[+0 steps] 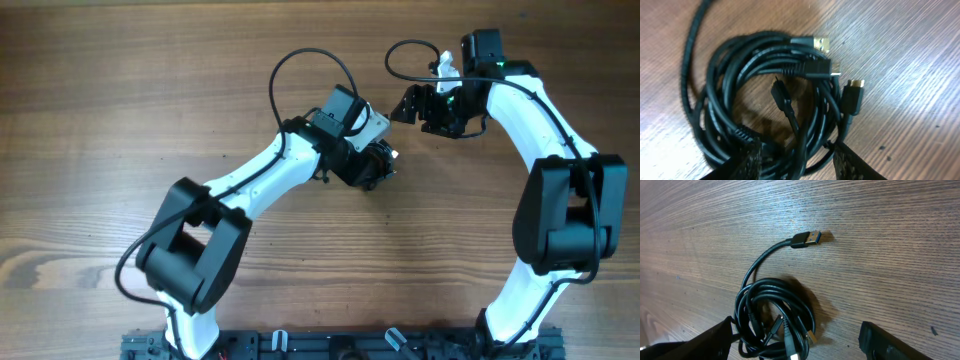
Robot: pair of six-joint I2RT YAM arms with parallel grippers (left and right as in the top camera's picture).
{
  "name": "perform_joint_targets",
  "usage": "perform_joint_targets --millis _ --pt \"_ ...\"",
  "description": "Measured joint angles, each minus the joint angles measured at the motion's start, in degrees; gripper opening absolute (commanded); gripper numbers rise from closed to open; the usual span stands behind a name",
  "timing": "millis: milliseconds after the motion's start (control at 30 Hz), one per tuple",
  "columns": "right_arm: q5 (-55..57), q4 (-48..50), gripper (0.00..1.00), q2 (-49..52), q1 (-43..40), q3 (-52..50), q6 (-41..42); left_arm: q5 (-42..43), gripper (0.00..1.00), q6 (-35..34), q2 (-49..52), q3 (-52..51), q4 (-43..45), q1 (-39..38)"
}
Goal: Untangle cables
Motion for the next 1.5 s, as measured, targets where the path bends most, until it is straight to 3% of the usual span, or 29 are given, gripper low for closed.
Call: perform_joint_targets --millis 67,500,533,600,633,967,1200,1300,1367,1500 --pt "0.0 0.0 0.82 0.0 0.0 0.0 0.0 0.0 0.37 0.1 1.2 0.0 0.1 0.0" --pt "0.0 0.0 0.83 0.0 0.0 0.0 0.0 0.0 0.35 0.3 4.2 0.3 2.1 -0.1" --pt "0.0 0.0 0.83 0.0 0.0 0.0 0.0 0.0 0.31 0.3 4.4 0.3 2.2 -0.1" --pt "0.0 0.0 0.83 0.0 0.0 0.0 0.0 0.0 0.06 0.1 4.5 0.4 2.1 -0.1" --pt "0.0 0.0 0.83 0.0 0.0 0.0 0.0 0.2 0.04 0.4 4.6 0.4 2.1 -0.1" --pt "-1.6 0.0 0.78 0.0 0.0 0.0 -1.5 0.0 0.04 -2.6 0.6 0.3 1.2 1.1" --pt "-14.9 2.1 0.73 0.0 0.0 0.0 -6.5 0.5 0.04 -7.5 -15.4 0.4 1.4 4.3" --pt "-20.9 3.9 0.69 0.0 0.0 0.0 -7.7 0.7 0.04 -8.3 -16.4 0.4 1.0 4.5" --pt "-25.0 5.4 0.58 0.0 -0.1 0.0 -7.9 0.7 0.04 -8.7 -16.3 0.4 -0.1 4.9" --pt "-24.3 6.2 0.59 0.0 0.0 0.0 -4.0 -0.9 0.04 -10.4 -16.3 0.4 -1.0 5.9"
